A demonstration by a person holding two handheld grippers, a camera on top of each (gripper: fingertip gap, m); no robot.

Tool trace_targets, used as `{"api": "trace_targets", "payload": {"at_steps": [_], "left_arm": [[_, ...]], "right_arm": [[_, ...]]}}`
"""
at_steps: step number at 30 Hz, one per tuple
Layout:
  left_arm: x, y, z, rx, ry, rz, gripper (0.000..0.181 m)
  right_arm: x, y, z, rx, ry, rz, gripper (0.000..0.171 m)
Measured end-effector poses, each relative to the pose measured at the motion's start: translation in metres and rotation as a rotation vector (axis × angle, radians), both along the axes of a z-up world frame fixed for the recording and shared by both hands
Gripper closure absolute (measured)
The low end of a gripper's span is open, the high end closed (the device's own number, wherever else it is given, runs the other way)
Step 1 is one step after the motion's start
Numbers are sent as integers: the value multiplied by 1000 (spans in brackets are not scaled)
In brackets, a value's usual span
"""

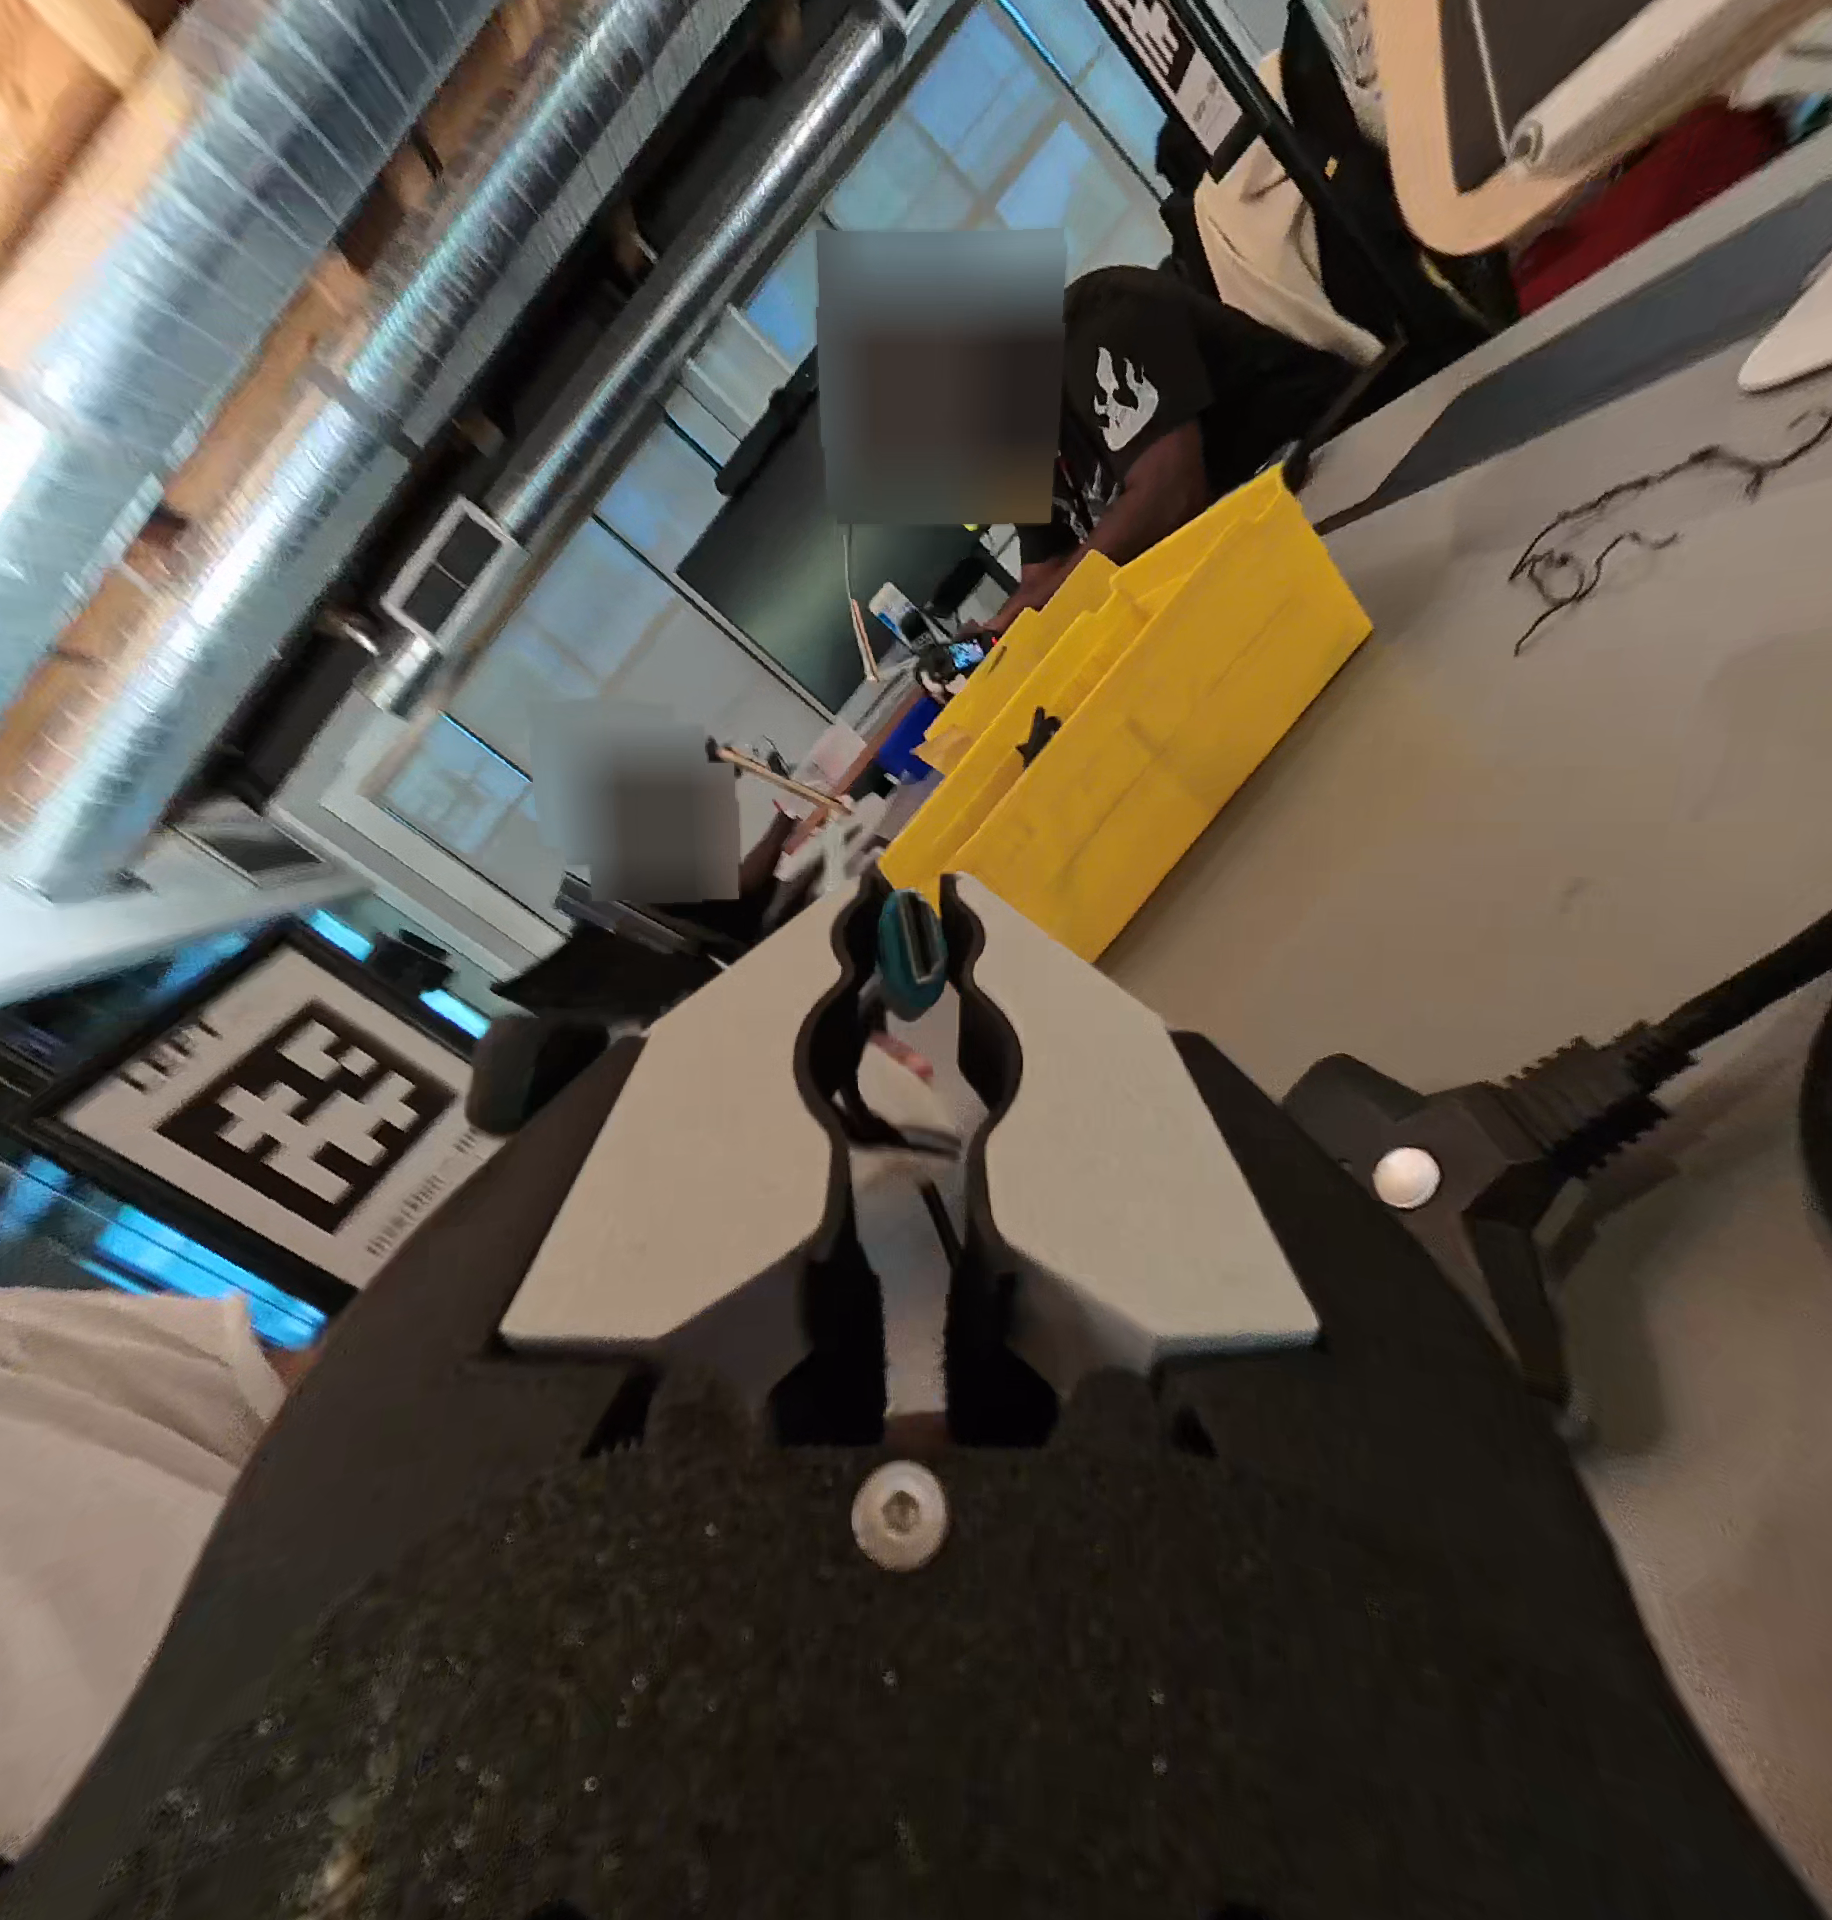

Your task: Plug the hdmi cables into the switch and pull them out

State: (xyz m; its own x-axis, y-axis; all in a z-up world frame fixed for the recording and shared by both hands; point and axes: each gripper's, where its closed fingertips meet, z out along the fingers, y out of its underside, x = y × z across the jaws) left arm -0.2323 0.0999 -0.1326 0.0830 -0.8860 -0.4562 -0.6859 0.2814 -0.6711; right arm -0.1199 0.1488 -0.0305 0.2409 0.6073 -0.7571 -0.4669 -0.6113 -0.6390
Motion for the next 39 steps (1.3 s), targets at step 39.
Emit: {"api": "trace_targets", "payload": {"at_steps": [39], "left_arm": [[26,21,13,-34,-119,76,174]], "right_arm": [[-46,12,-42,-229,103,19,161]]}}
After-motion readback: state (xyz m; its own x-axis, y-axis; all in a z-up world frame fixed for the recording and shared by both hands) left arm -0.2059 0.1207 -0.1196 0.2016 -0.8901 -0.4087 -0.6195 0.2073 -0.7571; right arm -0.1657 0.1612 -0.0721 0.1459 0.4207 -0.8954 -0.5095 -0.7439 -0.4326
